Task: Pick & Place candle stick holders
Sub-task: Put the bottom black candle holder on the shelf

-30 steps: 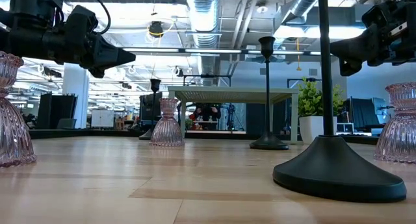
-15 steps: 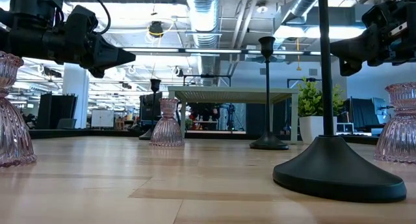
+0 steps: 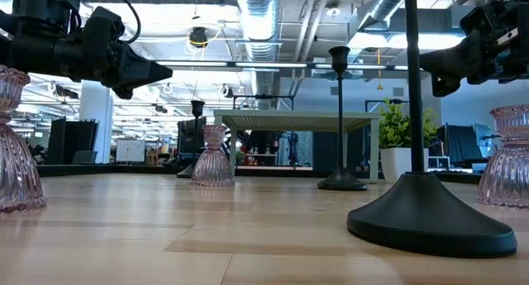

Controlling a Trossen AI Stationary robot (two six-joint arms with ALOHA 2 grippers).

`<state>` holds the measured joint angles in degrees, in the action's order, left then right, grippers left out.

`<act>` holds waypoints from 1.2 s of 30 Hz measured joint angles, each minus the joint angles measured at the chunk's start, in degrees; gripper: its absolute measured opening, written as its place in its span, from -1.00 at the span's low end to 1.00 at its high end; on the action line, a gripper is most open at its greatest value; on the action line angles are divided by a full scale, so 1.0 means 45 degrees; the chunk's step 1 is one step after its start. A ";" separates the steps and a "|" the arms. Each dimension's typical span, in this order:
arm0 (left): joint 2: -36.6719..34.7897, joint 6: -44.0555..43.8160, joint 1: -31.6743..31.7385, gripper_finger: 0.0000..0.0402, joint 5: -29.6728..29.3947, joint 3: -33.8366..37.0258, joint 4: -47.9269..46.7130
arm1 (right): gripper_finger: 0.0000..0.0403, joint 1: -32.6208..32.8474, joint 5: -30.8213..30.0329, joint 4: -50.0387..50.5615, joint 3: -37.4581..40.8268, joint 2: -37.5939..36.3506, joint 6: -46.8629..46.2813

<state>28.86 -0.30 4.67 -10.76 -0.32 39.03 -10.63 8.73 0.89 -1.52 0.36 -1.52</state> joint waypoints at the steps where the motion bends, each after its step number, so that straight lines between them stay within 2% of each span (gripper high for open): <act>1: 0.0000 0.0000 0.0000 -0.94 0.0000 0.0000 0.0000 | -1.00 0.0000 0.0000 0.0000 0.0000 0.0000 0.0000; 11: 0.0002 -0.0003 0.0002 -0.94 -0.0005 0.0000 0.0000 | -1.00 0.0000 0.0039 -0.0511 0.0000 -0.0005 -0.0068; 17: 0.0005 -0.0005 0.0000 -0.94 -0.0010 0.0000 0.0000 | -1.00 0.0000 -0.0286 -0.1112 0.0000 -0.0005 -0.2042; 21: 0.0003 -0.0005 0.0000 -0.94 -0.0010 0.0000 0.0000 | -1.00 0.0112 -0.0291 -0.0996 0.0000 0.0000 -0.2317; 29: 0.0005 -0.0005 0.0003 -0.94 -0.0010 0.0000 -0.0003 | -1.00 0.0896 -0.0382 -0.1054 0.0000 -0.0005 -0.2351; 36: 0.0004 -0.0005 0.0001 -0.94 -0.0010 0.0000 -0.0005 | -1.00 0.2044 -0.1345 -0.1497 0.0000 0.0000 -0.2356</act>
<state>28.88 -0.32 4.67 -10.81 -0.32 39.00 -1.43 2.68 -5.85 -1.52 0.36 -12.12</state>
